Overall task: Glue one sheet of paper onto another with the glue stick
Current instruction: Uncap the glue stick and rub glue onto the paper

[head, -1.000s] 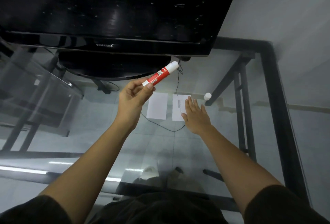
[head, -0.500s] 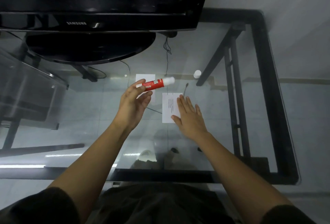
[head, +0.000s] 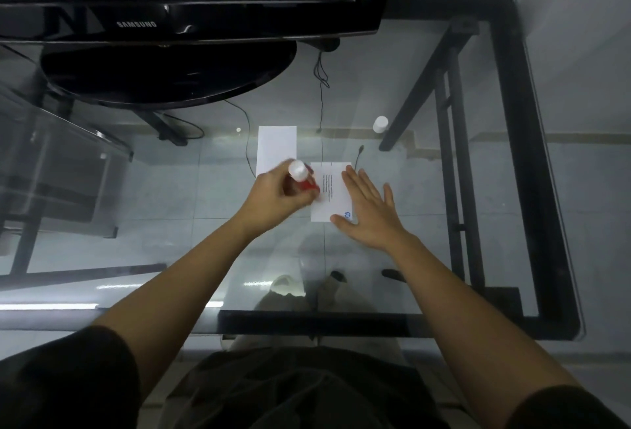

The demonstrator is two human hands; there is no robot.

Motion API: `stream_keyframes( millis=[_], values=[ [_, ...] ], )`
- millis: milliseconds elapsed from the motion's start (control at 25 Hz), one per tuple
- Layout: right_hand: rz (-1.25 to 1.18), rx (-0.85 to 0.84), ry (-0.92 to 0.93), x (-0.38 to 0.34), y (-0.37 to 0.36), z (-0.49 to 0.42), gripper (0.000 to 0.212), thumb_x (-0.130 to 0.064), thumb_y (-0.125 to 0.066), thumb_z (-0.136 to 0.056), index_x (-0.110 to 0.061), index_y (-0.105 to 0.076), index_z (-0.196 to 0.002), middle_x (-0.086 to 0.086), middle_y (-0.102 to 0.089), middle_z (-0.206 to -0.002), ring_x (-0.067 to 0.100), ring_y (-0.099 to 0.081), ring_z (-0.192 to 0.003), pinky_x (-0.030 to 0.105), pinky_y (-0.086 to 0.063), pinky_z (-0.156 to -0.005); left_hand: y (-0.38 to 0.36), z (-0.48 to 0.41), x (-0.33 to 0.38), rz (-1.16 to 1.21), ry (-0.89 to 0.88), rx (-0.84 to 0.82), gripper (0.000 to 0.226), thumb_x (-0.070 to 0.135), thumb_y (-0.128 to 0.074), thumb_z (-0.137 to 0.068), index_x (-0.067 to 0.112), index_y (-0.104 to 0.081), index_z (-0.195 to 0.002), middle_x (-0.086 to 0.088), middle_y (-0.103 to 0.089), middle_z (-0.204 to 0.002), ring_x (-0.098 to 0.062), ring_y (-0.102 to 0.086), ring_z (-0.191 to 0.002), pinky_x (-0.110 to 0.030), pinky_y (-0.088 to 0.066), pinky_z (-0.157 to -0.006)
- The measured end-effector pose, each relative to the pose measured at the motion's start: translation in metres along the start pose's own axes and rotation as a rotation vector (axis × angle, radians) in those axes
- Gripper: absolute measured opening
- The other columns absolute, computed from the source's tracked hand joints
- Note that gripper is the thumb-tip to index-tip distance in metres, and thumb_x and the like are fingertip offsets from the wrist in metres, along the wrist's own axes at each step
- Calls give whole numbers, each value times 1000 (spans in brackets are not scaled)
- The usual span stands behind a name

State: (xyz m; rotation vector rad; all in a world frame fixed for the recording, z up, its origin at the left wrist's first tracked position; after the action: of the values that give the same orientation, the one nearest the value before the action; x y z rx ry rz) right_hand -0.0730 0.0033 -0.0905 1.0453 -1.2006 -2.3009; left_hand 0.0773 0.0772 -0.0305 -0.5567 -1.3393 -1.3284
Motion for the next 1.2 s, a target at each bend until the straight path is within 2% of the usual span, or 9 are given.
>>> stream_keyframes(
  millis=[40, 120, 280, 480, 600, 760, 880, 1040, 1200],
  values=[
    [-13, 3, -1, 0, 1, 1, 86, -53, -48, -86, -23, 6, -146, -5, 9, -157, 14, 12, -142, 48, 15, -109, -4, 5, 8, -196, -142, -39, 20, 22, -71, -79, 22, -60, -95, 5, -65, -94, -3, -60, -82, -12, -49, -68],
    [-15, 0, -2, -1, 3, 2, 86, -54, -49, -86, -23, 5, -146, -5, 8, -157, 14, 12, -143, 49, 15, -110, -6, 14, 16, -312, -307, -57, 18, 22, -71, -79, 18, -63, -95, 6, -64, -94, 0, -58, -82, -8, -46, -68],
    [-3, -17, -1, -3, 4, 2, 86, -54, -48, -86, -23, 5, -146, -4, 10, -157, 15, 12, -143, 50, 14, -110, -11, 14, 9, -278, -283, -141, 21, 25, -73, -78, 18, -64, -96, 5, -67, -98, 3, -60, -79, -4, -46, -68],
    [-15, -21, -10, -3, 6, 2, 86, -51, -50, -87, -21, 5, -146, -4, 9, -157, 15, 12, -143, 50, 14, -110, -14, -7, 9, -378, -285, -231, 22, 26, -72, -79, 16, -64, -97, -5, -70, -101, -10, -63, -78, -11, -51, -70],
    [-30, -19, -10, -3, 5, 1, 87, -51, -51, -86, -22, 5, -146, -4, 8, -157, 15, 12, -143, 49, 14, -110, -5, -33, 21, -401, -287, -187, 19, 26, -71, -79, 18, -63, -93, -3, -71, -93, -14, -64, -80, -19, -52, -70],
    [-45, 2, -1, -2, 5, 2, 87, -50, -53, -86, -22, 4, -146, -6, 7, -157, 13, 10, -143, 48, 13, -111, 7, -50, 29, -400, -265, -49, 17, 27, -73, -77, 19, -63, -89, 5, -67, -85, -8, -60, -77, -9, -41, -67],
    [-50, 11, -3, -1, 6, 2, 88, -50, -54, -85, -22, 4, -146, -5, 6, -157, 12, 10, -143, 47, 13, -111, -3, -23, 23, -326, -283, -112, 19, 27, -74, -77, 19, -63, -91, 8, -66, -84, -1, -61, -75, -6, -45, -65],
    [-37, 12, -3, -2, 6, 1, 88, -52, -52, -85, -23, 5, -146, -5, 7, -157, 13, 11, -143, 49, 12, -111, -23, 4, 12, -349, -272, -247, 23, 25, -73, -77, 16, -65, -97, -1, -70, -94, -9, -65, -75, -10, -51, -69],
    [-56, 8, -5, -3, 5, 1, 89, -50, -54, -85, -23, 5, -146, -4, 6, -157, 15, 10, -143, 50, 12, -111, -14, -29, 28, -397, -295, -167, 20, 25, -73, -78, 16, -64, -94, -2, -71, -88, -13, -64, -76, -7, -47, -68]
  ],
)
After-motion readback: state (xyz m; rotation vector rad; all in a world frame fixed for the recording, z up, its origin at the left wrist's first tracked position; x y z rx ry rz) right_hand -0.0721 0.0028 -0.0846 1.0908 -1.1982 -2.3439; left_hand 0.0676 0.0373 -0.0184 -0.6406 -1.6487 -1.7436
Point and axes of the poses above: each hand's wrist, its own z-axis away from the middle knuckle, its own y-axis out of the back of the hand, x = y × z, the point moved 8 cm from there along -z, towards the middle knuckle
